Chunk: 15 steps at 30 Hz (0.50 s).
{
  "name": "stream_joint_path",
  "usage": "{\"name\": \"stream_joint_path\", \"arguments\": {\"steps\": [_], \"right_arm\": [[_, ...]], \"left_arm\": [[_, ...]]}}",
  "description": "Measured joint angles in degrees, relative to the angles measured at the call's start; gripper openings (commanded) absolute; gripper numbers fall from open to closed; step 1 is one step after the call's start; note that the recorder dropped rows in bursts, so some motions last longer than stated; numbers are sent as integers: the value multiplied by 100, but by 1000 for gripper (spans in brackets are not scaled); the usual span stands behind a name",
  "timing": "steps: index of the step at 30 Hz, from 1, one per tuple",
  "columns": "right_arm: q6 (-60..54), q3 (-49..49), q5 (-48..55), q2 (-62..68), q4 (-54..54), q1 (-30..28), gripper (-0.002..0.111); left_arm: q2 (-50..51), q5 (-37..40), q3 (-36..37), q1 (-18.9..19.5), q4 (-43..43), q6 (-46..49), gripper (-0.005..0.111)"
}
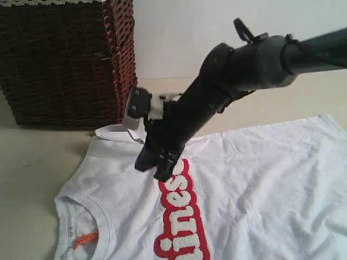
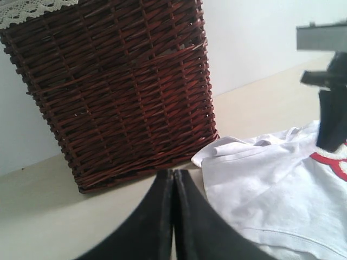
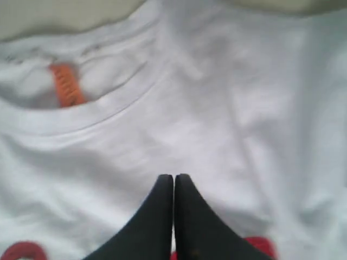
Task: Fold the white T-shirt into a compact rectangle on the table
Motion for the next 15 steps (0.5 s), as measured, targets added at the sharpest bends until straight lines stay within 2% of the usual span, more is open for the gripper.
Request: {"name": "stream_joint_path", "arguments": {"steps": [4,6,9,11,13,14,15], "right_arm": [[66,0,-1510,-161,174,0,5],[-36,0,-2539,0,354,0,24],[-249,0,-3132,297,472,0,42],[-509,0,-3308,622,761,0,45],[-624,-105,-3419,935,1513,0,45],[-636,-299,-3398,1130,2418,-60,45],[-636,-351,-3371,1172,2672,-76,45]], "left_arm": [[0,0,0,0,0,0,0],[0,0,0,0,0,0,0],[0,0,0,0,0,0,0],[0,0,0,0,0,0,0],[0,0,0,0,0,0,0],[0,0,0,0,0,0,0],[0,0,0,0,0,0,0]]}}
